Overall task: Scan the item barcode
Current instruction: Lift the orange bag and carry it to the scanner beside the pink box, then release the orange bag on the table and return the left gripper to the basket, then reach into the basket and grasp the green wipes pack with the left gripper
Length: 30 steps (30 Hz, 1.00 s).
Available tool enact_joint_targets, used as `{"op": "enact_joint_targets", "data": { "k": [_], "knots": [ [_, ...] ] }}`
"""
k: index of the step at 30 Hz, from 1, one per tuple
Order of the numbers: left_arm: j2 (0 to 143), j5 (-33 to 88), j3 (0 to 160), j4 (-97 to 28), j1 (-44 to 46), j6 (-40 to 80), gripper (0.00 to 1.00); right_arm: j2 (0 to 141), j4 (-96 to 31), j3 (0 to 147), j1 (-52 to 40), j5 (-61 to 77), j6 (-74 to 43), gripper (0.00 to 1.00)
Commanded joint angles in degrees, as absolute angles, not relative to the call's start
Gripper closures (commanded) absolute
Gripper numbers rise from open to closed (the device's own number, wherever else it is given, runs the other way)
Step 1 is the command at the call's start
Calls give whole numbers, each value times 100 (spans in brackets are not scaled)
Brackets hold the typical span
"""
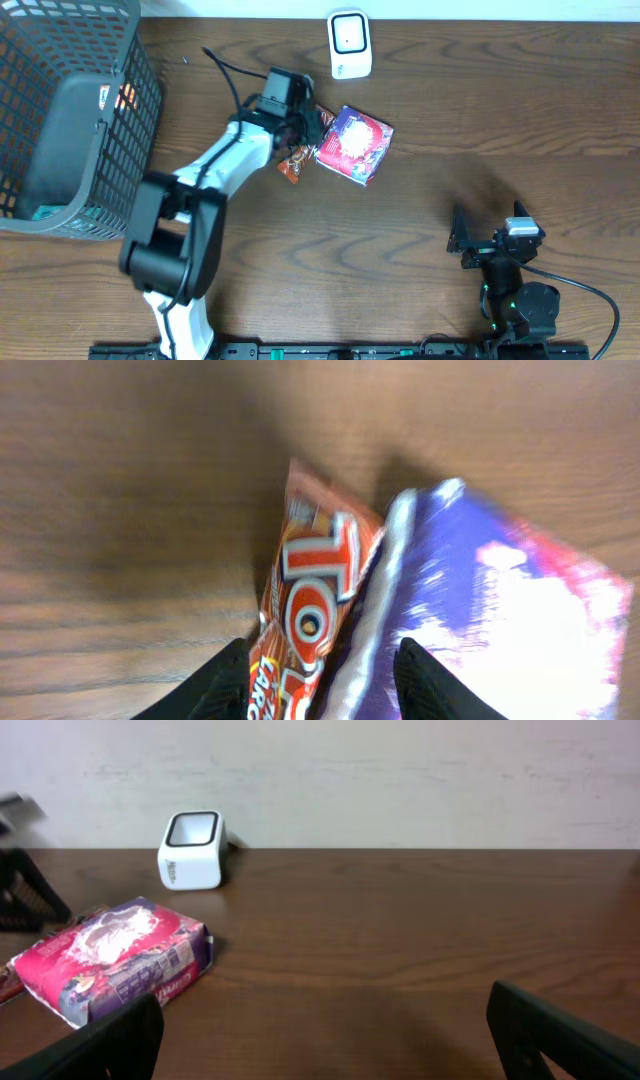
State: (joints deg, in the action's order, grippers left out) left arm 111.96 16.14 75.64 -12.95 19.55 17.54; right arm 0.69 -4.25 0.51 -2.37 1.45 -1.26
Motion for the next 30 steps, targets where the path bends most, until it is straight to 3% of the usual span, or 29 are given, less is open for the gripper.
{"op": "enact_joint_targets", "data": {
  "k": [1, 9, 11, 30],
  "knots": [
    [10267, 1540, 7795, -1225, 1708, 1562, 51, 38, -434, 34, -235, 99, -209, 1],
    [8884, 943, 7795, -993, 1033, 915, 45, 38, -434, 34, -235, 97, -209, 1],
    [8615, 768, 7795, -954, 790, 701, 39, 38, -432, 34, -235, 99, -209, 1],
    [7658, 637, 7793, -869, -1310, 687, 37, 38, -434, 34, -235, 97, -209, 1]
  ]
}}
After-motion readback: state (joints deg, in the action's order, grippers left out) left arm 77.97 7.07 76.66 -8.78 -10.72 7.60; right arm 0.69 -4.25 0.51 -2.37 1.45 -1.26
